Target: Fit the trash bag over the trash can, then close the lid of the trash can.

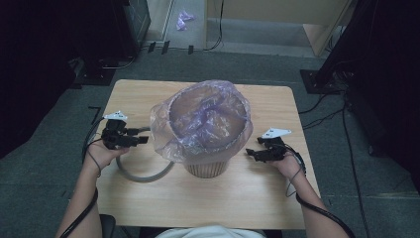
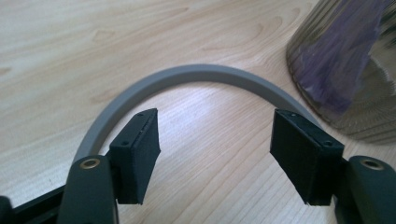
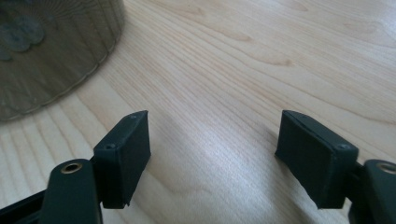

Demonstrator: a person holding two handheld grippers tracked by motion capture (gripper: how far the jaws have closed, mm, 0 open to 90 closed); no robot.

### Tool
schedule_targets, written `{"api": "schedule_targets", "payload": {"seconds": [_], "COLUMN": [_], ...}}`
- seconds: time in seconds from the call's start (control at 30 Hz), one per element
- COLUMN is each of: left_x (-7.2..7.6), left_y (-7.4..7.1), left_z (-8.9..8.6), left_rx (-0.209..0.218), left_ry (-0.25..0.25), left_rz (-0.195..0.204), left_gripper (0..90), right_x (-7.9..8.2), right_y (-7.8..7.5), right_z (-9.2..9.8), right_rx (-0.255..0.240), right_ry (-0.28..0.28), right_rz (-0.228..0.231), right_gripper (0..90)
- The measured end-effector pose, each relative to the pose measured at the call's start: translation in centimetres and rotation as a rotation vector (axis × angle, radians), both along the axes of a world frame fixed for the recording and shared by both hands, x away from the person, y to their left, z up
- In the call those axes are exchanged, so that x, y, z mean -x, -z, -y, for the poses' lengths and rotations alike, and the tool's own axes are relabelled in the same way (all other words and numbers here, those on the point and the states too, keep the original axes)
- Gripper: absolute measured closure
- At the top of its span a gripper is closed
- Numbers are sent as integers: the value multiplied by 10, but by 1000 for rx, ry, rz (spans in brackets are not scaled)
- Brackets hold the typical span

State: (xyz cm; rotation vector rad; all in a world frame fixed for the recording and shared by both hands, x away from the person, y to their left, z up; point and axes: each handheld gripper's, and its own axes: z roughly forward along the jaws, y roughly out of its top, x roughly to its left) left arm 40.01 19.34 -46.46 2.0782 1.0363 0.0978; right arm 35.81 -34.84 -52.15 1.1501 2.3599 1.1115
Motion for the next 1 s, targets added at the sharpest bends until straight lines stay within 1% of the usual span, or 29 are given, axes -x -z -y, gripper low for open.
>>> {"api": "schedule_targets", "payload": {"seconds": [0.07,0.1,0.13,0.2,0.23,0.3,0.33,0.43,0.5,0.6,0.7,0.8,0.87,0.97,1.0], "left_x": [0,0,0,1,1,1,1,3,4,6,8,9,10,11,11], "left_y": [2,2,3,2,2,1,2,2,2,3,5,7,8,11,11], "left_z": [-2,-3,-4,-5,-6,-7,-7,-10,-13,-19,-25,-28,-30,-34,-35], "left_rx": [0,2,8,5,5,2,-2,-30,-46,-46,-43,-67,-90,-115,-116], "left_ry": [-5,-8,-6,-2,-3,-12,-12,-20,-37,-58,-82,-104,-114,-141,-148], "left_rz": [-4,-17,-20,-11,-8,-5,3,19,18,20,11,3,-6,-20,-24], "left_gripper": [301,294,286,282,281,281,282,291,298,300,300,298,299,300,301], "right_x": [0,0,-1,-1,0,0,0,0,0,0,0,0,0,-1,-1], "right_y": [1,1,1,2,2,2,2,2,2,2,2,3,3,3,3], "right_z": [-2,-2,-3,-5,-6,-7,-8,-9,-9,-9,-9,-10,-11,-11,-11], "right_rx": [0,4,7,12,16,34,41,47,48,51,54,55,56,57,58], "right_ry": [5,7,10,3,0,-12,-15,-15,-9,-6,-3,9,16,17,19], "right_rz": [12,14,15,14,7,17,21,19,19,18,17,15,12,10,9], "right_gripper": [243,239,230,196,183,165,158,149,141,136,125,109,98,91,86]}}
